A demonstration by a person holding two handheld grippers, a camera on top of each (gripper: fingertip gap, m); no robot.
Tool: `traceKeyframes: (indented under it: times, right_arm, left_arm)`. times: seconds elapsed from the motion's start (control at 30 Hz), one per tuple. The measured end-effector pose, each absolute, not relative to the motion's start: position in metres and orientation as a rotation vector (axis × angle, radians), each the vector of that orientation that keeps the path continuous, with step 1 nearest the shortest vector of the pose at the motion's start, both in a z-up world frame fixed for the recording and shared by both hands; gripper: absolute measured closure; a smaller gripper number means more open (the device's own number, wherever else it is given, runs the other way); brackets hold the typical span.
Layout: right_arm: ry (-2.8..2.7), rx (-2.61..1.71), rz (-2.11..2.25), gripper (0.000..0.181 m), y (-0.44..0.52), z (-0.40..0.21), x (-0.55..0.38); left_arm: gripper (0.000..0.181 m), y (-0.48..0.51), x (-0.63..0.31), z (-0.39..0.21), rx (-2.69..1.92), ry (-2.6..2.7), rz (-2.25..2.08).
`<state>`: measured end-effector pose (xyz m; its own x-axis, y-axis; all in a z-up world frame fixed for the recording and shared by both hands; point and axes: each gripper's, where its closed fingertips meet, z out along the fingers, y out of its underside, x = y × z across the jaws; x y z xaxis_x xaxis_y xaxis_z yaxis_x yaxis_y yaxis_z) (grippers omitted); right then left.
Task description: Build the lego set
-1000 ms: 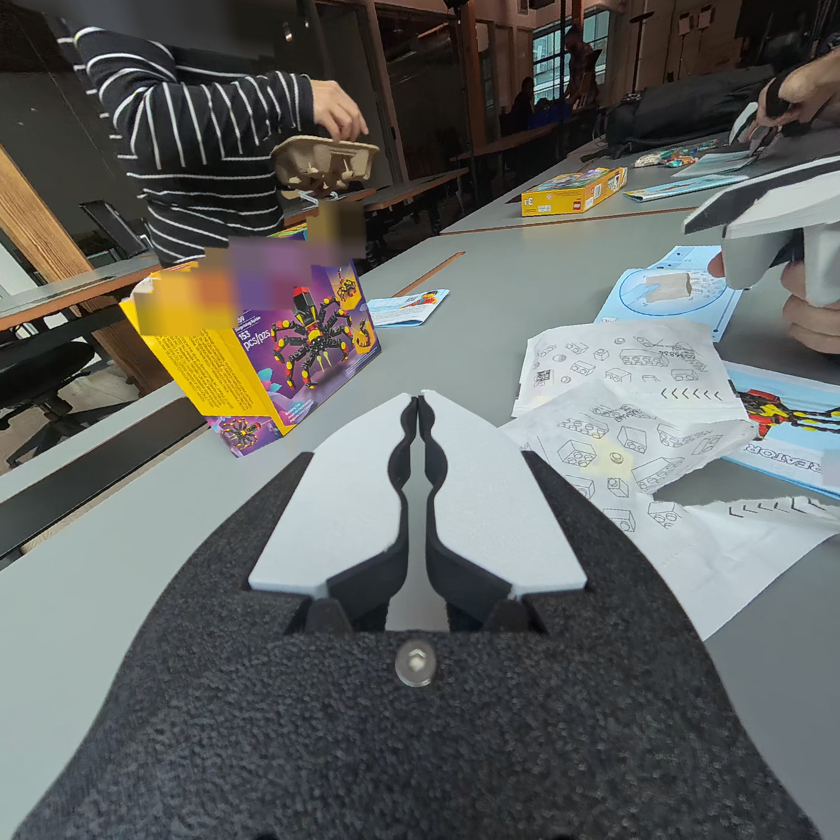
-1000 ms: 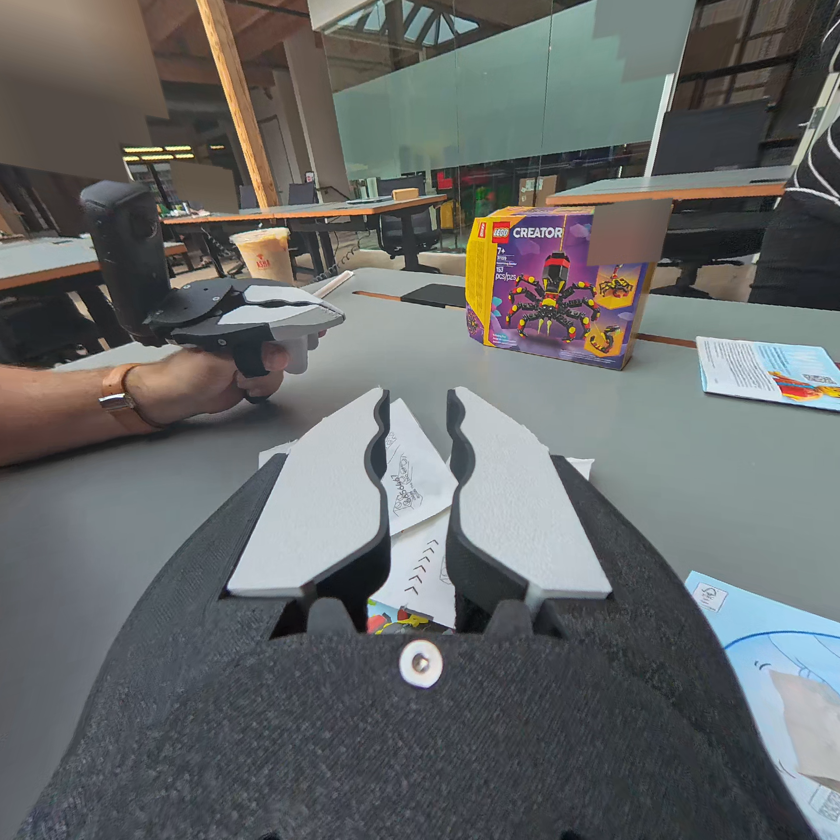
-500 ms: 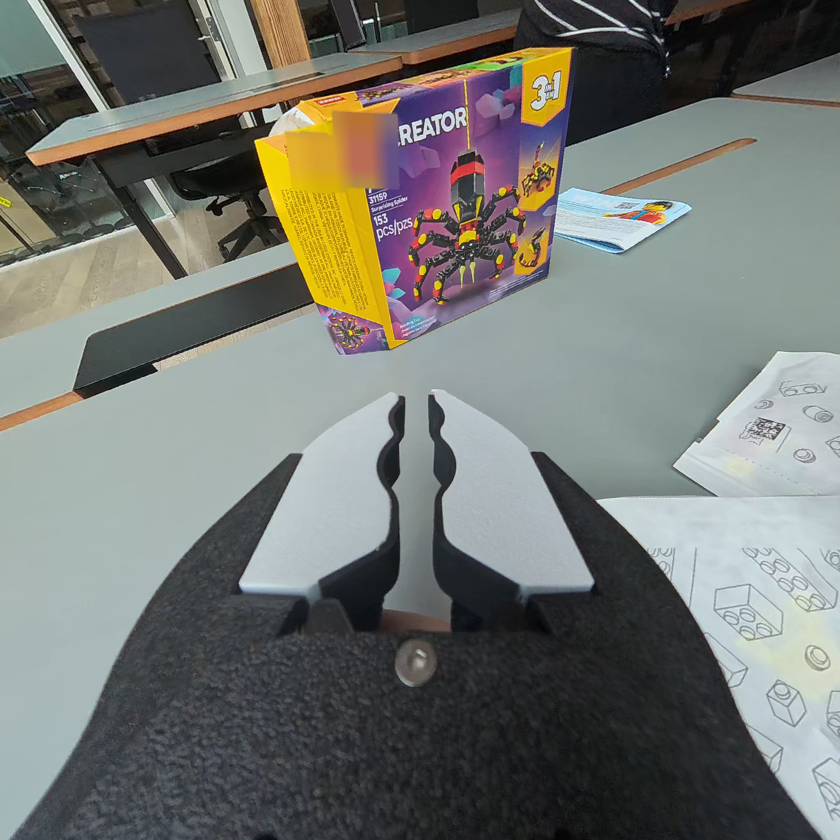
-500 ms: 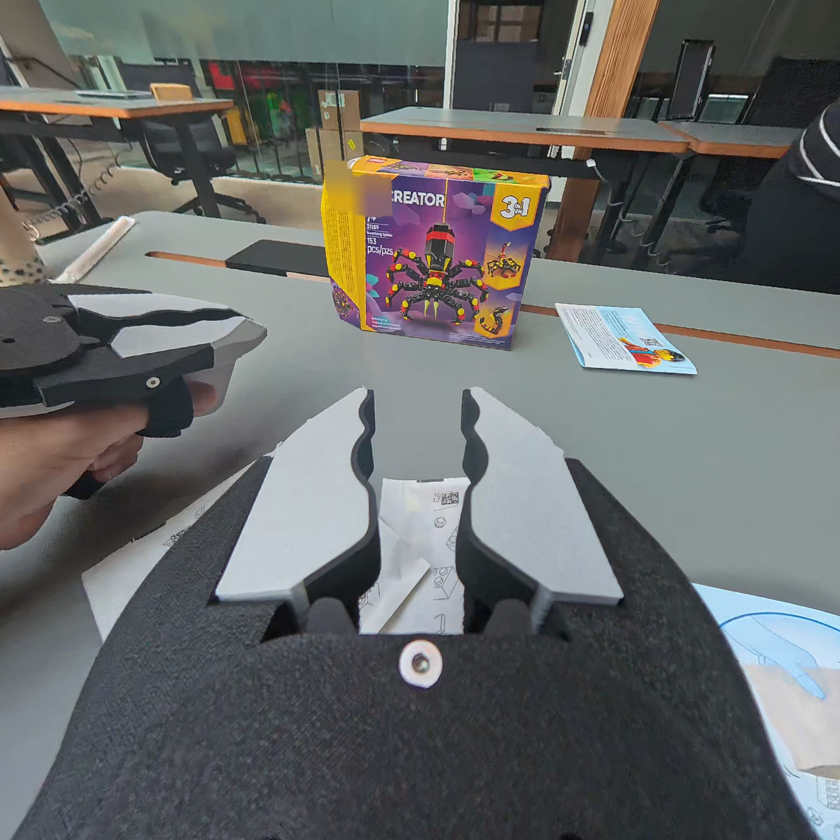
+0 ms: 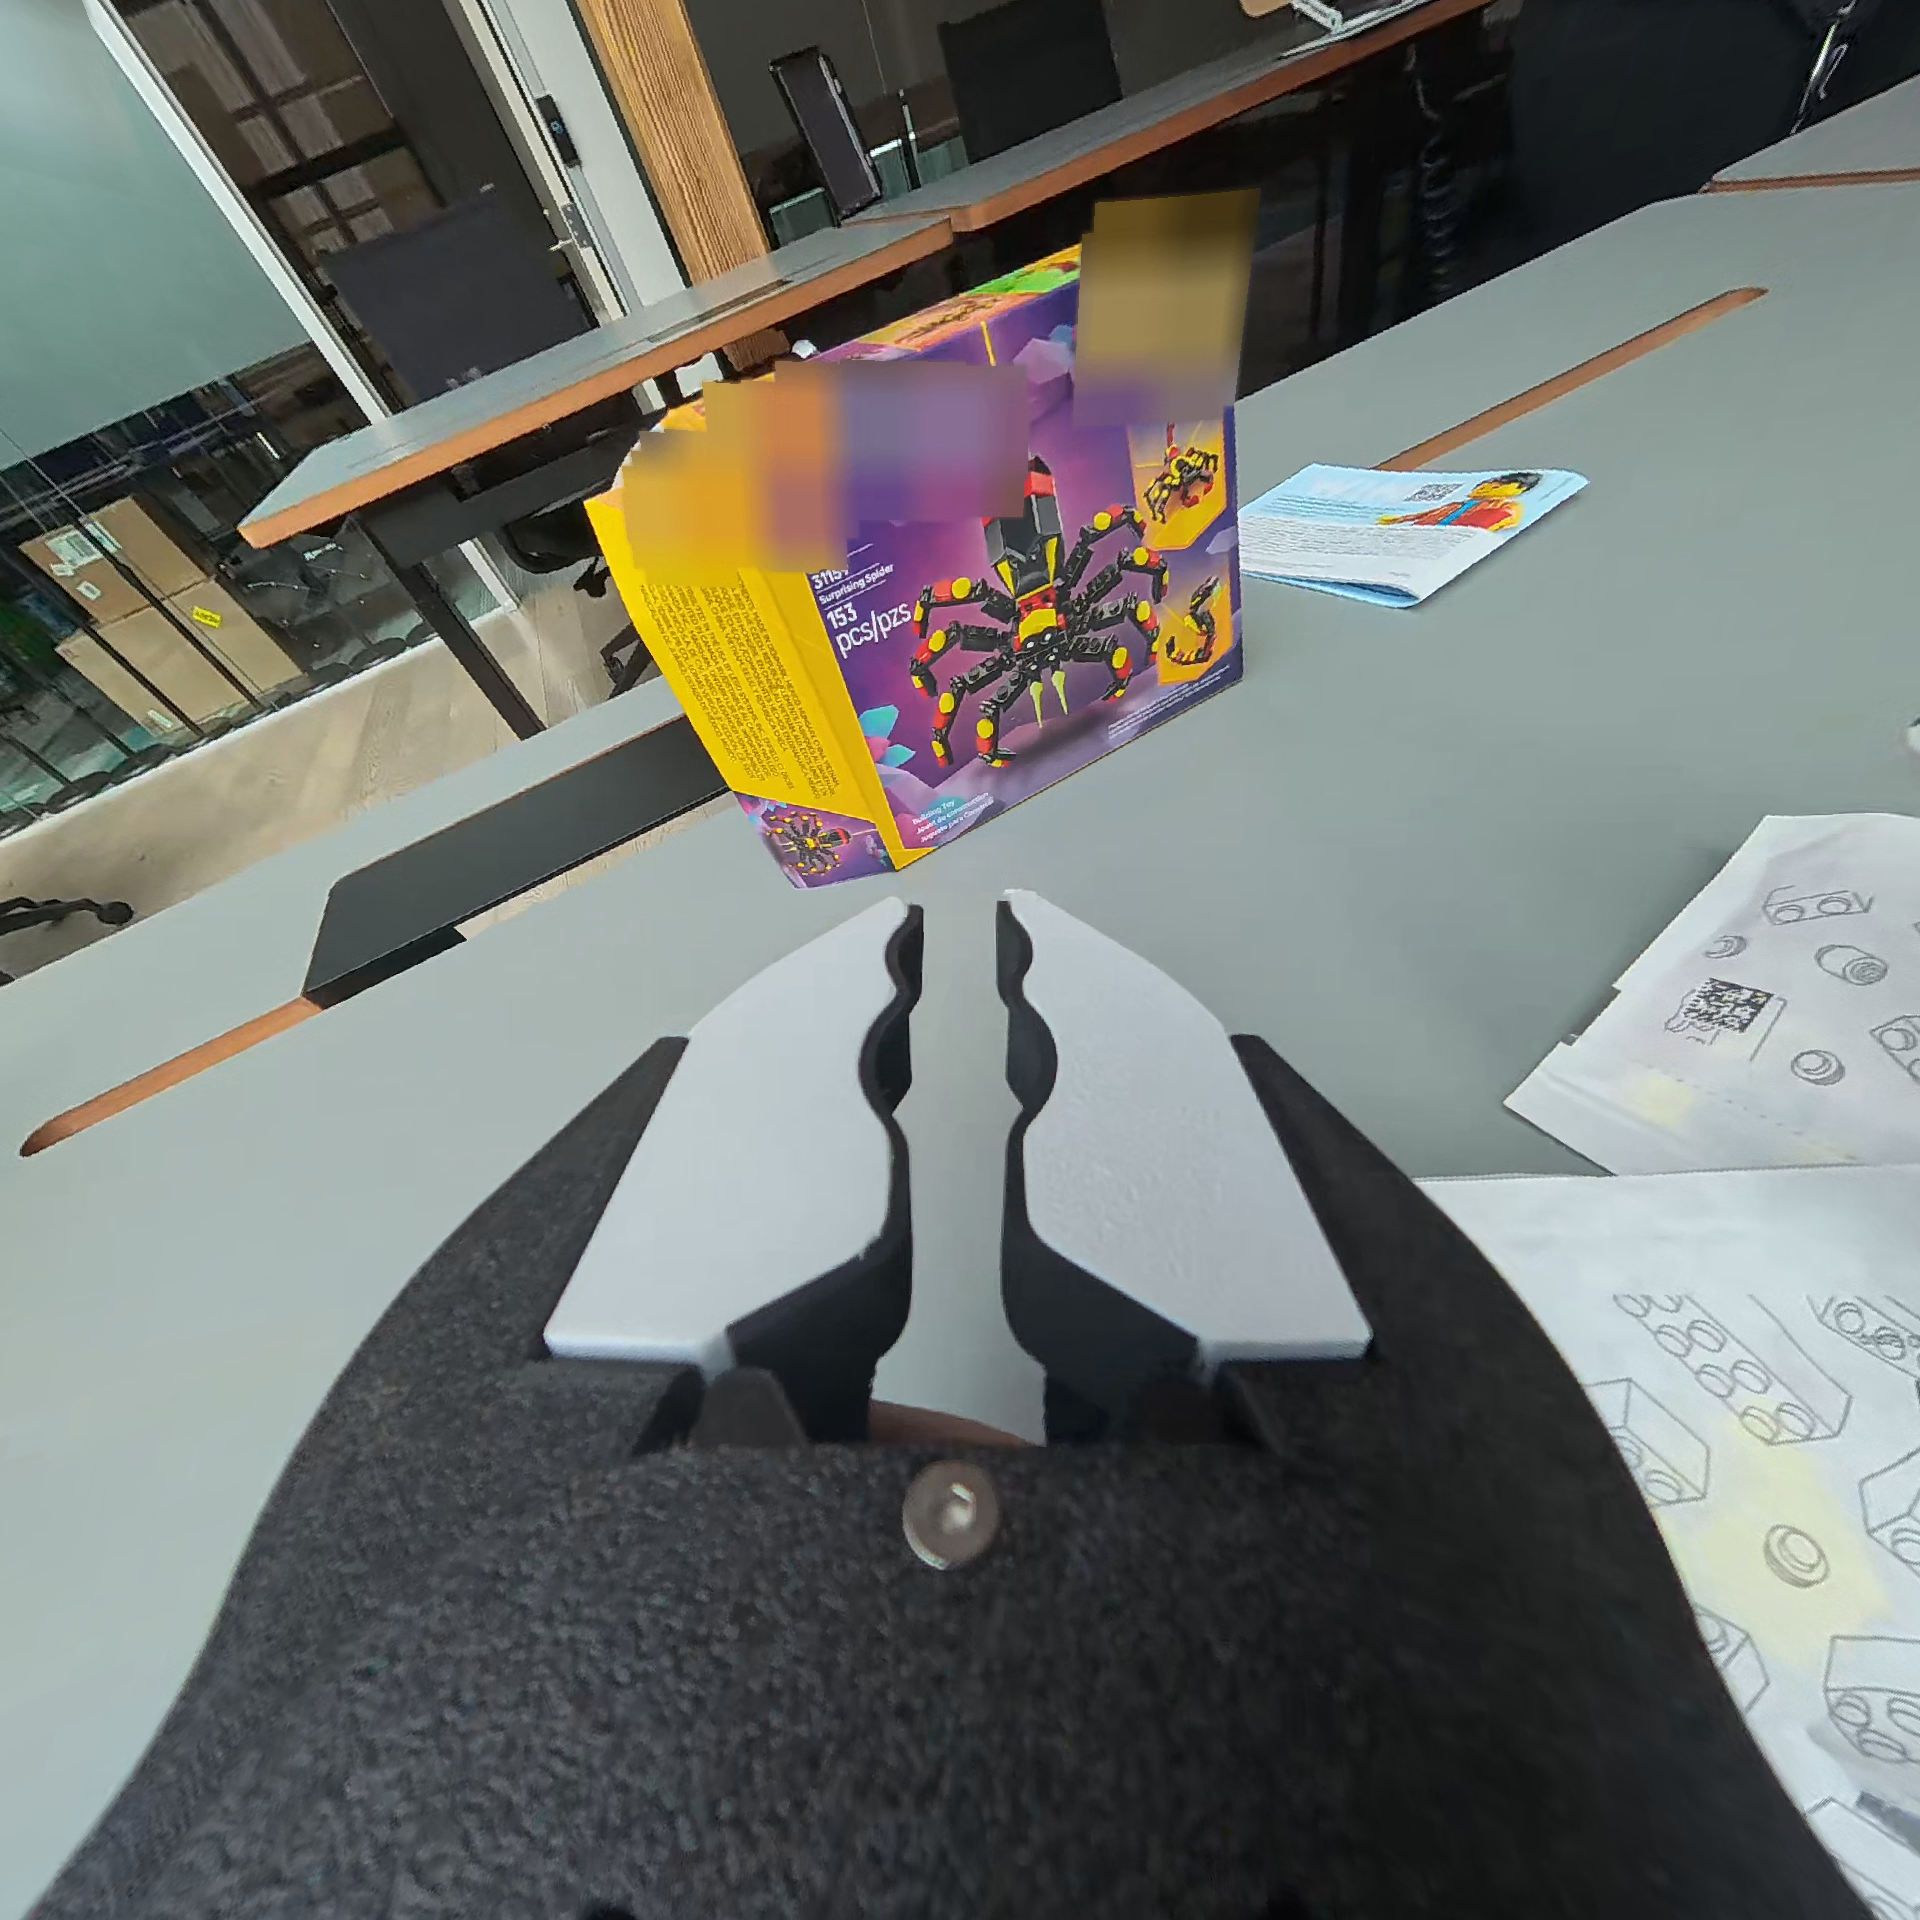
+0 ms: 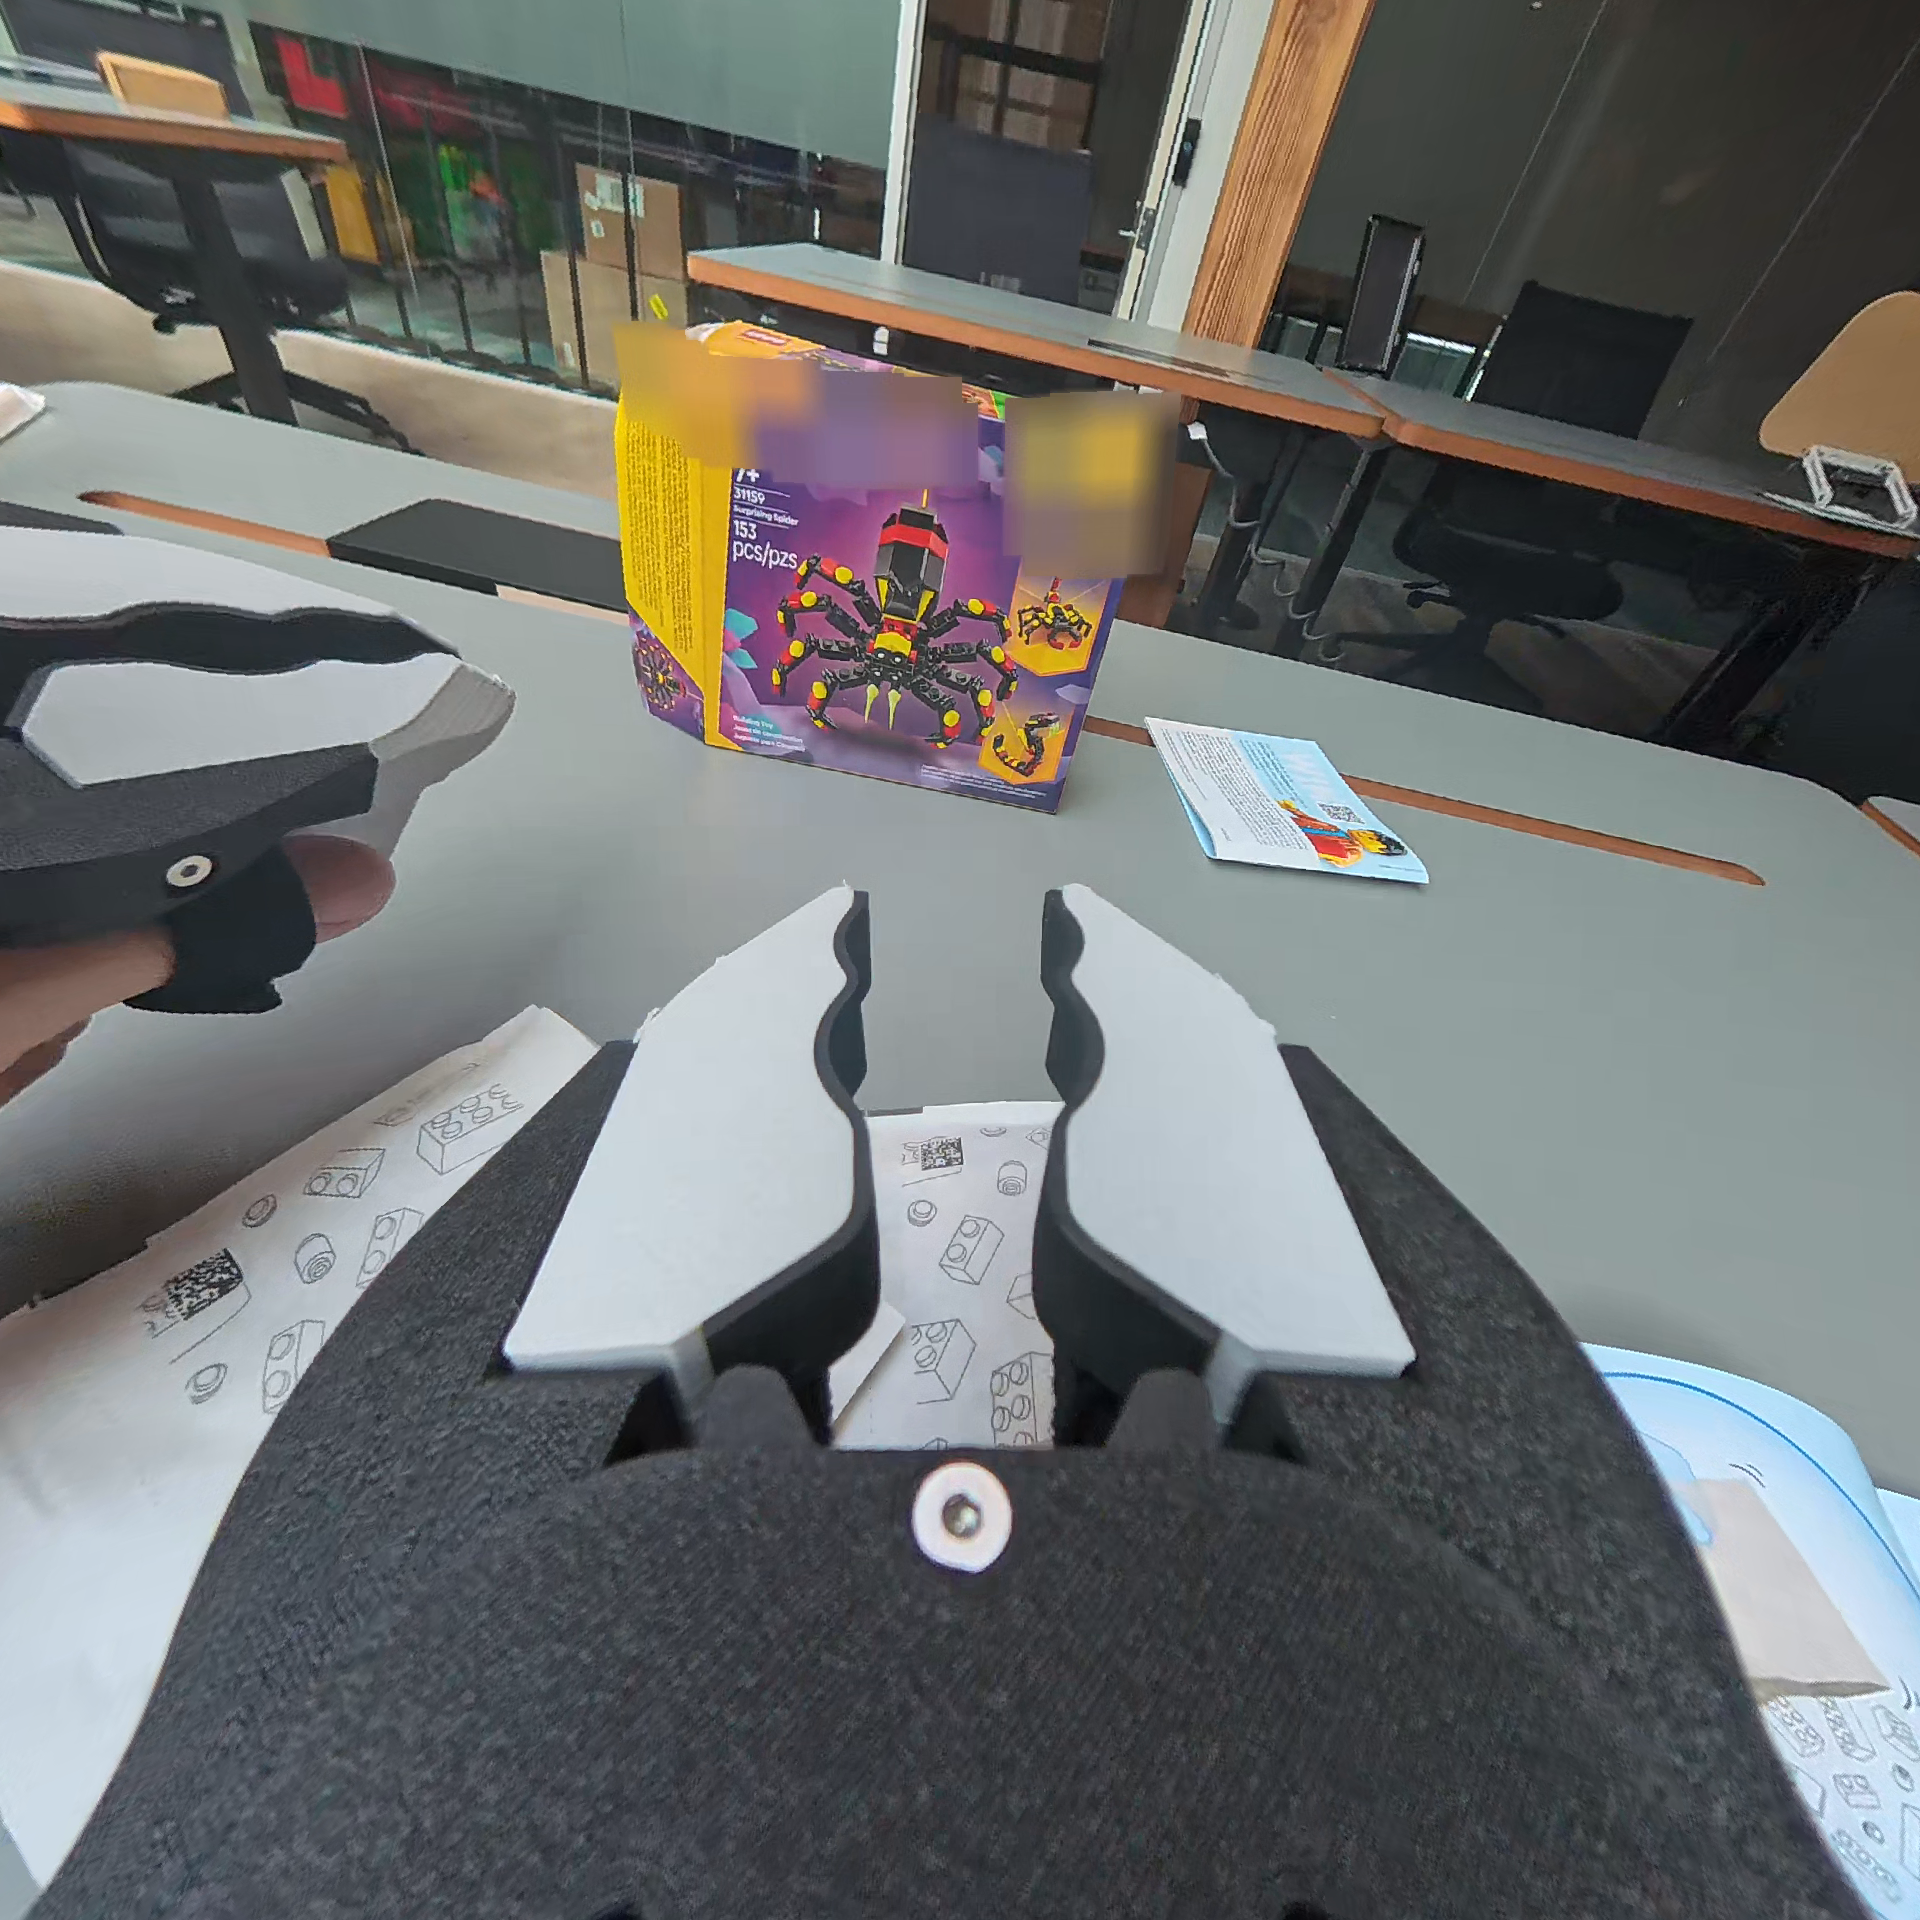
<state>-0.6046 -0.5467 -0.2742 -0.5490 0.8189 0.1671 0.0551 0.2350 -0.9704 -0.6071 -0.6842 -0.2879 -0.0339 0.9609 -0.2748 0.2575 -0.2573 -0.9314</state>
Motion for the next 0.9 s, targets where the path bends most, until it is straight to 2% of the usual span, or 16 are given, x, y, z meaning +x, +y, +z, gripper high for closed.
traceKeyframes:
  times: [0.13,0.17,0.2,0.27,0.37,0.4,0.43,0.5,0.63,0.7,0.73,0.83,0.9]
  right_arm:
    - [-1.780,-0.842,1.304,0.155,-0.535,-0.277,-0.610]
    - [-1.778,-0.855,1.295,0.156,-0.532,-0.278,-0.611]
    - [-1.780,-0.864,1.286,0.158,-0.531,-0.279,-0.612]
    - [-1.789,-0.854,1.291,0.181,-0.528,-0.279,-0.610]
    - [-1.772,-0.907,1.320,0.181,-0.519,-0.276,-0.611]
    - [-1.745,-0.911,1.336,0.177,-0.515,-0.271,-0.611]
    - [-1.735,-0.911,1.341,0.162,-0.512,-0.267,-0.610]
    - [-1.771,-0.885,1.371,0.178,-0.512,-0.263,-0.604]
    - [-1.767,-0.930,1.371,0.181,-0.487,-0.263,-0.602]
    - [-1.782,-0.931,1.381,0.169,-0.473,-0.261,-0.599]
    - [-1.778,-0.922,1.415,0.162,-0.468,-0.257,-0.596]
    - [-1.782,-0.596,1.780,0.153,-0.483,-0.219,-0.545]
    - [-1.721,-0.336,1.986,0.161,-0.485,-0.192,-0.496]
  left_arm:
    - [0.163,-0.679,-0.603,-0.283,-1.581,-1.288,1.331]
    - [0.166,-0.678,-0.602,-0.283,-1.591,-1.280,1.334]
    - [0.181,-0.676,-0.601,-0.283,-1.601,-1.259,1.331]
    - [0.181,-0.671,-0.600,-0.285,-1.643,-1.244,1.298]
    - [0.180,-0.669,-0.600,-0.279,-1.649,-1.225,1.317]
    - [0.164,-0.667,-0.601,-0.277,-1.653,-1.222,1.319]
    - [0.148,-0.667,-0.602,-0.275,-1.654,-1.221,1.323]
    - [0.181,-0.663,-0.603,-0.273,-1.686,-1.191,1.339]
    - [0.181,-0.648,-0.613,-0.277,-1.794,-1.204,1.373]
    - [0.160,-0.637,-0.623,-0.272,-1.850,-1.169,1.439]
    - [0.160,-0.630,-0.628,-0.268,-1.859,-1.148,1.462]
    - [0.164,-0.607,-0.644,-0.260,-1.903,-1.111,1.487]
    - [0.164,-0.589,-0.653,-0.256,-1.970,-1.049,1.520]
